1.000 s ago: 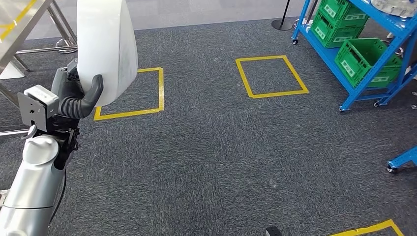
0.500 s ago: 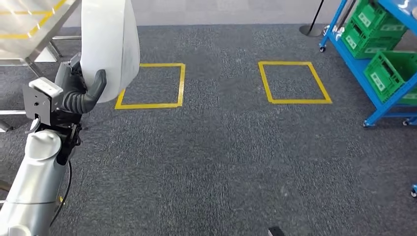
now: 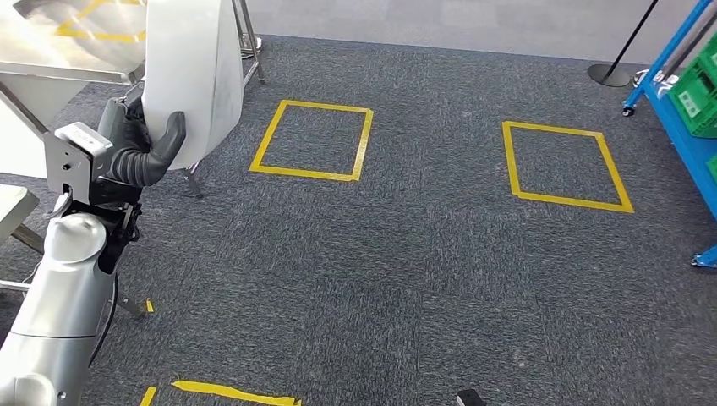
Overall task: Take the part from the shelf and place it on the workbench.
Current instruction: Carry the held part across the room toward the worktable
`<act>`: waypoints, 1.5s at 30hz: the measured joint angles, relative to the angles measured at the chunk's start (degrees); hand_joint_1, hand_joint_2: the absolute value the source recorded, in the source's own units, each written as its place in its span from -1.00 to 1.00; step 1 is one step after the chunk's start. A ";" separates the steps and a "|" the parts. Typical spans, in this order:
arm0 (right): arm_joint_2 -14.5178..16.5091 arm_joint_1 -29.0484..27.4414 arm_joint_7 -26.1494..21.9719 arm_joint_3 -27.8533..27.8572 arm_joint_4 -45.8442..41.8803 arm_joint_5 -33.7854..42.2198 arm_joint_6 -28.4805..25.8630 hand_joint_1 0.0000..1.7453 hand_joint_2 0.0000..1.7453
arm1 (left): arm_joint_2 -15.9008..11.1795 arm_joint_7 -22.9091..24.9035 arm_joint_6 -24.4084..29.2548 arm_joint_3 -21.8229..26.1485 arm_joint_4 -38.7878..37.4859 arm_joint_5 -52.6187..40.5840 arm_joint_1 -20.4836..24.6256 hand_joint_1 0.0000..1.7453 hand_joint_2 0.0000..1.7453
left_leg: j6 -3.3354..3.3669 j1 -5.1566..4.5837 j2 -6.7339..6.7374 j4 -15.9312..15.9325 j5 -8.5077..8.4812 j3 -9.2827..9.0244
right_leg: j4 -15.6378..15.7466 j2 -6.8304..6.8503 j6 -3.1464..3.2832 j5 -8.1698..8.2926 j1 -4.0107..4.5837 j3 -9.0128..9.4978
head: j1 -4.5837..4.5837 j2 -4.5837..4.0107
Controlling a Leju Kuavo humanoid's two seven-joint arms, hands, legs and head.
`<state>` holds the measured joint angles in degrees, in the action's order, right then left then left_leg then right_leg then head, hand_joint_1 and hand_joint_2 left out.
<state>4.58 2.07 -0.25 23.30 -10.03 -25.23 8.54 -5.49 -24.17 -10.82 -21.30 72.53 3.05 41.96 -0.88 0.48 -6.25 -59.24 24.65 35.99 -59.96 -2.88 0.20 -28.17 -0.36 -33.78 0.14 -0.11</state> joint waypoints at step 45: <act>0.44 -0.05 0.61 0.28 0.00 -2.86 0.53 -1.00 -1.00 | -3.13 2.34 0.04 1.63 -0.31 -2.48 -4.52 1.00 1.00 | -0.51 -0.50 9.54 -0.29 0.91 -0.62 | 0.54 8.25 0.86 0.12 0.51 0.65 | 0.44 0.00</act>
<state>5.02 2.03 0.36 23.58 -10.03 -28.10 9.07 -8.62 -21.84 -10.78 -19.67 72.23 0.57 37.44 -1.39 -0.02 3.29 -59.53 25.56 35.37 -59.43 5.37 1.06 -28.05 0.15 -33.14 0.58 -0.11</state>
